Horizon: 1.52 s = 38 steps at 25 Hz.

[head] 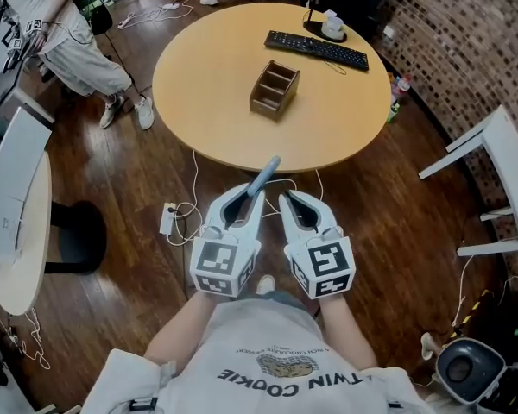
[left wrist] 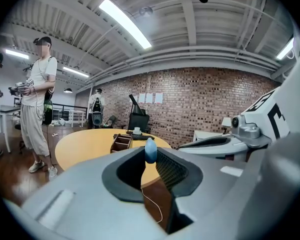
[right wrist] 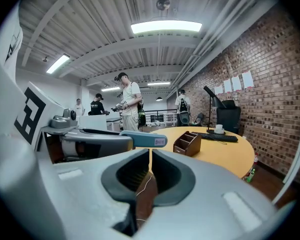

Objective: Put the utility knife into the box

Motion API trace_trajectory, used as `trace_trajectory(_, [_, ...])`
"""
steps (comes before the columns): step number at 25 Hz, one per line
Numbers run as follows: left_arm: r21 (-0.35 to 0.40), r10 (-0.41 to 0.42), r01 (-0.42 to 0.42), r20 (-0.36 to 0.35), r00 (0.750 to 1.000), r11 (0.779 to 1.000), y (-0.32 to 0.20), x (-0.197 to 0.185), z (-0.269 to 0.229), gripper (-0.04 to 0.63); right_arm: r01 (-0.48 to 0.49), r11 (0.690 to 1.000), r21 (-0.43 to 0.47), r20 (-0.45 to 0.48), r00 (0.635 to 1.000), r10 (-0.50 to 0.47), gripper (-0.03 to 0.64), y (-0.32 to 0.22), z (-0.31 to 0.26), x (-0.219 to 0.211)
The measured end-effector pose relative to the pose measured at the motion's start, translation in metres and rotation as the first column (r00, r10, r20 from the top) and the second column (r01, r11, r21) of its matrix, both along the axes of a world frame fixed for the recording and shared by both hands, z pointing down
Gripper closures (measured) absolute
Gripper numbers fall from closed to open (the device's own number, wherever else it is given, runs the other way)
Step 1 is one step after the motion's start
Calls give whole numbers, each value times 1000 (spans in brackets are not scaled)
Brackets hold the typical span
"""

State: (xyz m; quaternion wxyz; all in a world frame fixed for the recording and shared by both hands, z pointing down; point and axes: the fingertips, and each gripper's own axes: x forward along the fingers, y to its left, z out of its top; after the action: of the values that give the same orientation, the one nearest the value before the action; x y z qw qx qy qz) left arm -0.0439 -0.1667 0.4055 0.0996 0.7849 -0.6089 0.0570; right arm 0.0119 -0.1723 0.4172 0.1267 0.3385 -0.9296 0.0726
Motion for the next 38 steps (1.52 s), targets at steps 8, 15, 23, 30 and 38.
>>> trace_trajectory(8, [-1, 25, -25, -17, 1000, 1000, -46, -11, 8, 526, -23, 1000, -1, -14, 1000, 23, 601, -45, 6, -13])
trace_trajectory(15, [-33, 55, -55, -23, 998, 998, -98, -32, 14, 526, -45, 999, -8, -37, 998, 44, 601, -93, 10, -35])
trace_trajectory(23, [-75, 154, -151, 40, 987, 986, -151, -58, 27, 526, -112, 994, -12, -57, 992, 111, 601, -149, 8, -53])
trace_trajectory(30, [-112, 273, -261, 115, 955, 959, -190, -72, 43, 526, -175, 984, -16, -95, 980, 172, 601, -182, 10, -63])
trace_trajectory(38, [-198, 441, -396, 316, 840, 897, -224, -80, 71, 526, -224, 974, -25, -112, 969, 220, 601, -211, 19, -74])
